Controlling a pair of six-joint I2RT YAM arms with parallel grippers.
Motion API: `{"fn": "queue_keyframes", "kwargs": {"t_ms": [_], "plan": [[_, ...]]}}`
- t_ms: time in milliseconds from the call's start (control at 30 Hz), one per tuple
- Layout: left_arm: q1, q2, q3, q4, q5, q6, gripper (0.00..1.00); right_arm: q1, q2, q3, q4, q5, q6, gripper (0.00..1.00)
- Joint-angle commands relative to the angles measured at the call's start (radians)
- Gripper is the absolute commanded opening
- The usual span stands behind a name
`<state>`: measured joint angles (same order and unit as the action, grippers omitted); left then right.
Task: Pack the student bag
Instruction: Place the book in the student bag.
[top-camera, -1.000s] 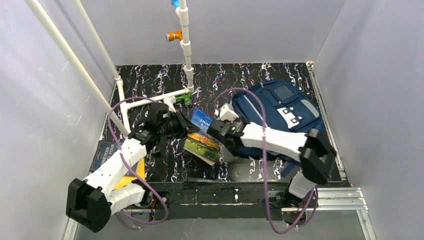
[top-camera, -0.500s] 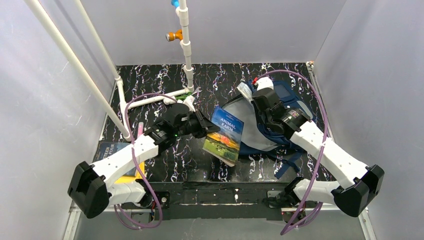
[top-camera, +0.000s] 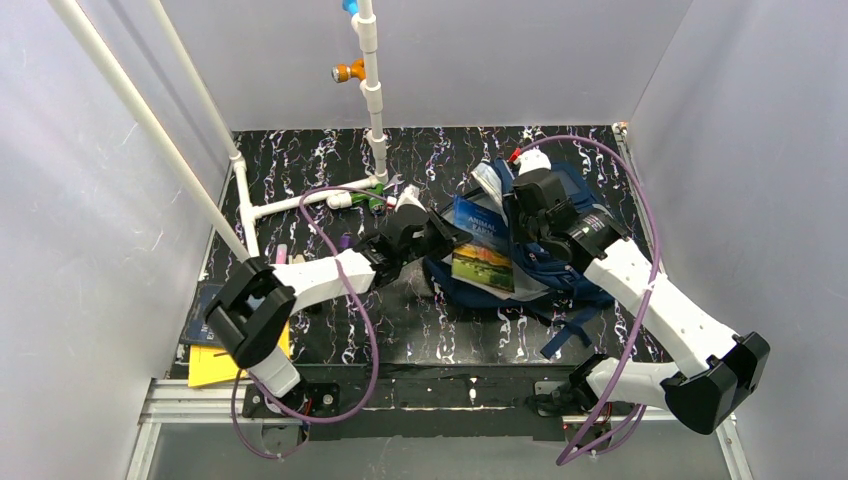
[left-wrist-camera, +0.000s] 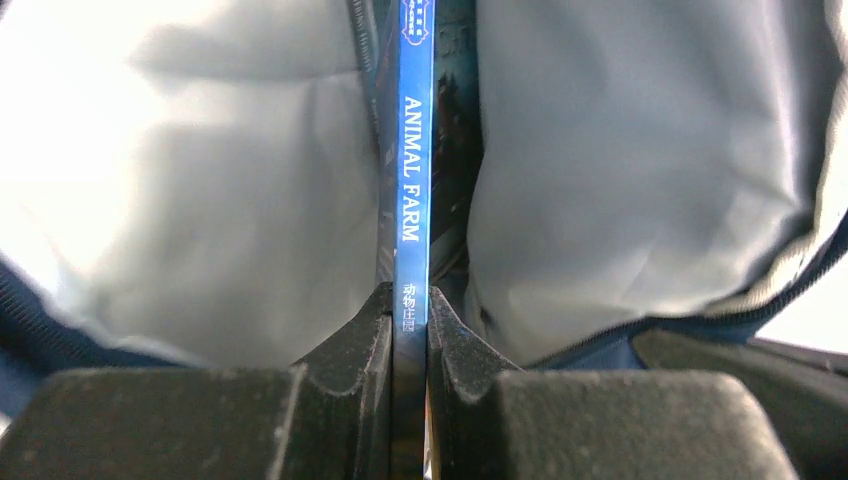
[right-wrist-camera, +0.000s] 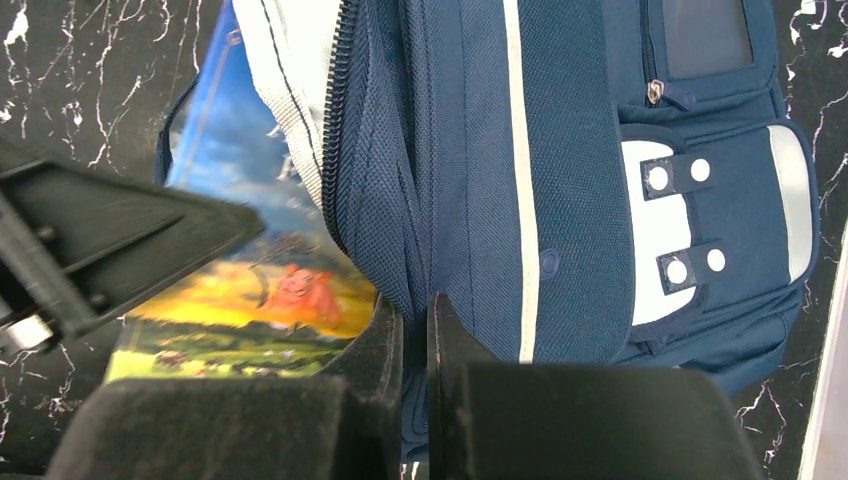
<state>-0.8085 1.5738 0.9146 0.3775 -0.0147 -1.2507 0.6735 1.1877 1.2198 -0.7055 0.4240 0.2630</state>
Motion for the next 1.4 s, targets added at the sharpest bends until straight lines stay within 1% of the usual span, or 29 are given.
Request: {"fn": "queue_keyframes", "kwargs": {"t_ms": [0, 267, 433, 500, 633, 800, 900, 1000, 1133, 1233, 1333, 1367], "plan": [[-0.007, 0.064, 0.102, 0.242, -0.027, -0.087, 0.00, 0.000, -0.008, 0.090, 0.113, -0.033, 0.033, 0.01], [-0.007, 0.223, 0.199, 0.363, 0.014, -0.147, 0.00, -0.006, -0.016, 0.101, 0.117, -0.049, 0.042, 0.01], [-0.008, 0.337, 0.248, 0.424, -0.001, -0.174, 0.00, -0.008, -0.014, 0.105, 0.120, -0.063, 0.055, 0.01], [-0.009, 0.363, 0.250, 0.431, -0.041, -0.156, 0.00, -0.009, -0.015, 0.110, 0.118, -0.067, 0.062, 0.01], [-0.037, 0.396, 0.249, 0.475, -0.210, -0.070, 0.00, -0.009, -0.017, 0.121, 0.113, -0.070, 0.075, 0.01], [-0.094, 0.505, 0.323, 0.585, -0.351, -0.078, 0.00, -0.009, -0.014, 0.128, 0.114, -0.076, 0.095, 0.01], [-0.127, 0.556, 0.384, 0.573, -0.439, -0.067, 0.00, -0.010, 0.000, 0.142, 0.108, -0.089, 0.099, 0.01], [-0.155, 0.606, 0.467, 0.490, -0.494, -0.088, 0.00, -0.011, 0.004, 0.151, 0.106, -0.088, 0.101, 0.01], [-0.179, 0.711, 0.565, 0.415, -0.525, -0.145, 0.00, -0.012, 0.009, 0.154, 0.106, -0.086, 0.099, 0.01], [-0.188, 0.751, 0.636, 0.334, -0.539, -0.161, 0.00, -0.015, 0.010, 0.152, 0.109, -0.083, 0.098, 0.01], [-0.198, 0.726, 0.642, 0.258, -0.550, -0.149, 0.15, -0.018, 0.012, 0.152, 0.110, -0.085, 0.096, 0.01], [-0.200, 0.713, 0.635, 0.249, -0.548, -0.136, 0.21, -0.018, 0.012, 0.152, 0.109, -0.085, 0.093, 0.01]]}}
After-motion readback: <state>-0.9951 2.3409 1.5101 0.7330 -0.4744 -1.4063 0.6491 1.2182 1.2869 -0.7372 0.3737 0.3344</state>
